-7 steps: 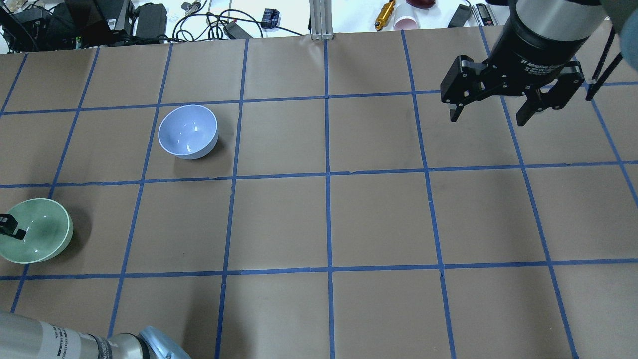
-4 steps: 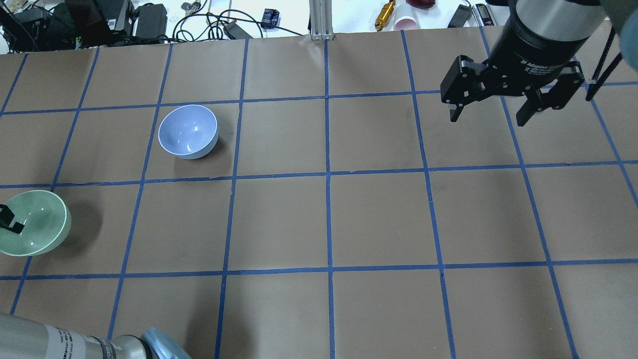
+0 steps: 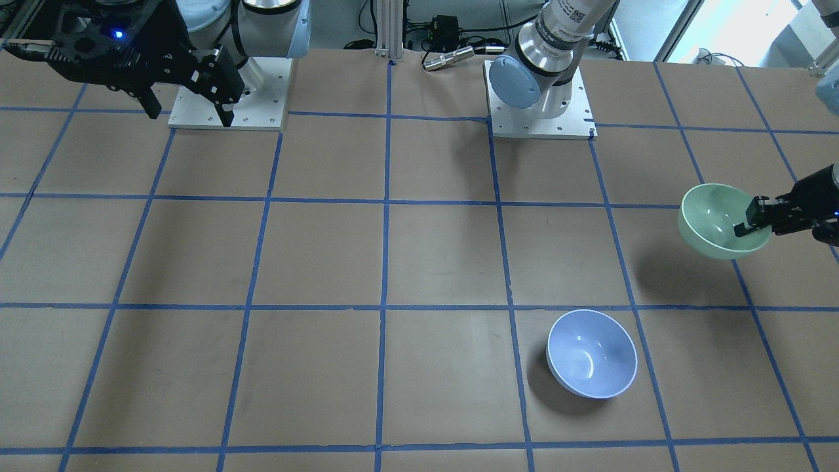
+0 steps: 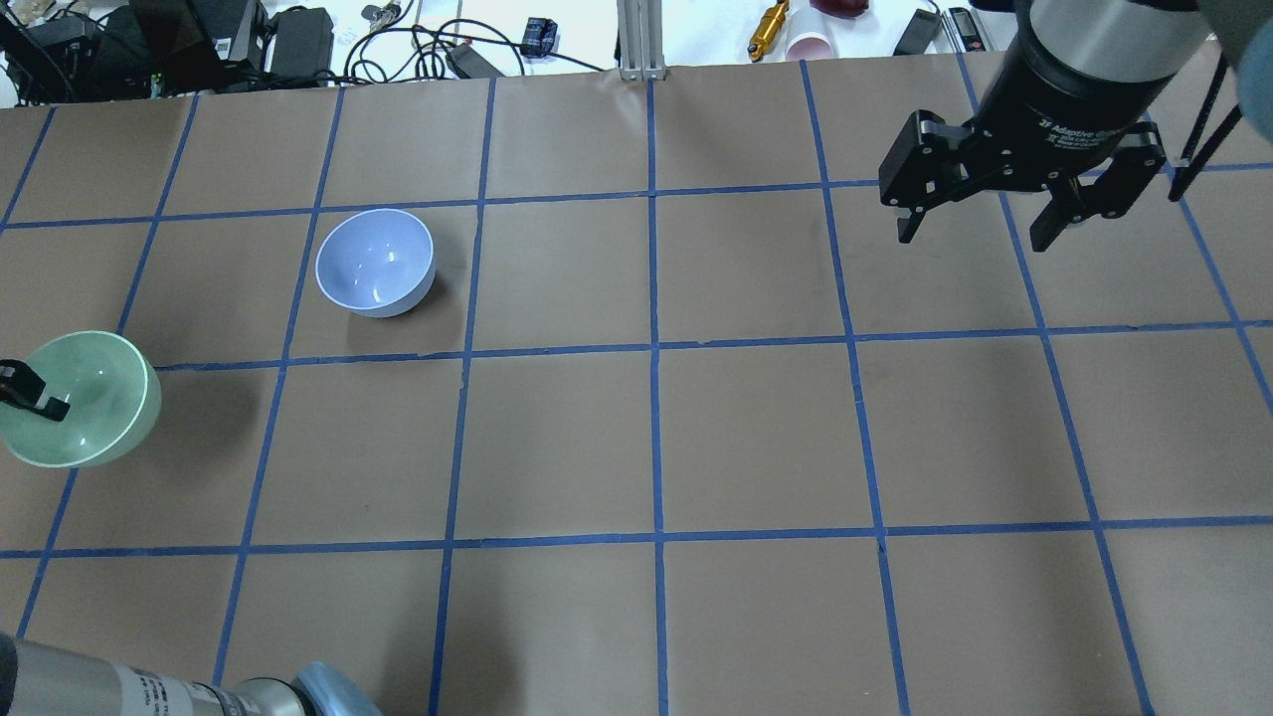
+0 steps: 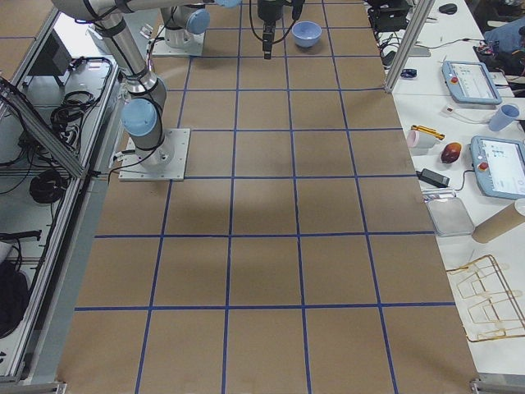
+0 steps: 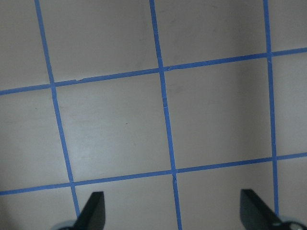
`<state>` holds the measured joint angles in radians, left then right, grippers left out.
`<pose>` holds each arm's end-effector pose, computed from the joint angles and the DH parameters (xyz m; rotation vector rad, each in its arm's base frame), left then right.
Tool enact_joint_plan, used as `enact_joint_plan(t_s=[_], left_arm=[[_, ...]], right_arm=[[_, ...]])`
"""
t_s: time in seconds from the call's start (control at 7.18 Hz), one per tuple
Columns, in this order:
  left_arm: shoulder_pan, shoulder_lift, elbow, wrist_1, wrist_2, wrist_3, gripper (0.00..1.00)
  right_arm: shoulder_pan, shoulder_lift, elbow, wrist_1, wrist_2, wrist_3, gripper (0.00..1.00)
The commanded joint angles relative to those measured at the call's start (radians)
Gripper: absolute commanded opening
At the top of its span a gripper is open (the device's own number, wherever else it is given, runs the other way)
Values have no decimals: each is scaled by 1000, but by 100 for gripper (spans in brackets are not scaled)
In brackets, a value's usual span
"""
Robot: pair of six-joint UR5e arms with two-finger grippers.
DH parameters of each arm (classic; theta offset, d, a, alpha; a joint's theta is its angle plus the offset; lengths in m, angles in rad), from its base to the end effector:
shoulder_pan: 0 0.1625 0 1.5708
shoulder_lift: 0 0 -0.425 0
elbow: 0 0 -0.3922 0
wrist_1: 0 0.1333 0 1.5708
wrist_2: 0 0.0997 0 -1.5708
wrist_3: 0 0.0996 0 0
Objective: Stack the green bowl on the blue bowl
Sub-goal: 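Lift the green bowl with the left gripper toward the blue bowl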
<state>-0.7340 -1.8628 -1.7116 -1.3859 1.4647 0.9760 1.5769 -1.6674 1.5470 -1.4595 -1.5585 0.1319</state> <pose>0.3126 -0.4757 0.2845 -0.1813 -2.8741 -0.1009 0.1373 -0.4481 0.5339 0.1966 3.1225 -0.0129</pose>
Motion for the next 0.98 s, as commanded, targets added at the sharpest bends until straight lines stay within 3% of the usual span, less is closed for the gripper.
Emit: enact_joint_plan(t_s=[0.0,0.28,0.42,0.84], left_arm=[[-124,19,52,-30,-32,-116,0],[-269,5,160,-135,-75,-321,0],[-328,-9,187,-142,-122,-482,0],[-395,-58,214,-93,-167,-641,0]], right_arm=[[0,0,-1,-1,0,0,100],[0,0,-1,1,0,0,100],[0,0,-1,-1,0,0,100],[0,0,-1,-1,0,0,100]])
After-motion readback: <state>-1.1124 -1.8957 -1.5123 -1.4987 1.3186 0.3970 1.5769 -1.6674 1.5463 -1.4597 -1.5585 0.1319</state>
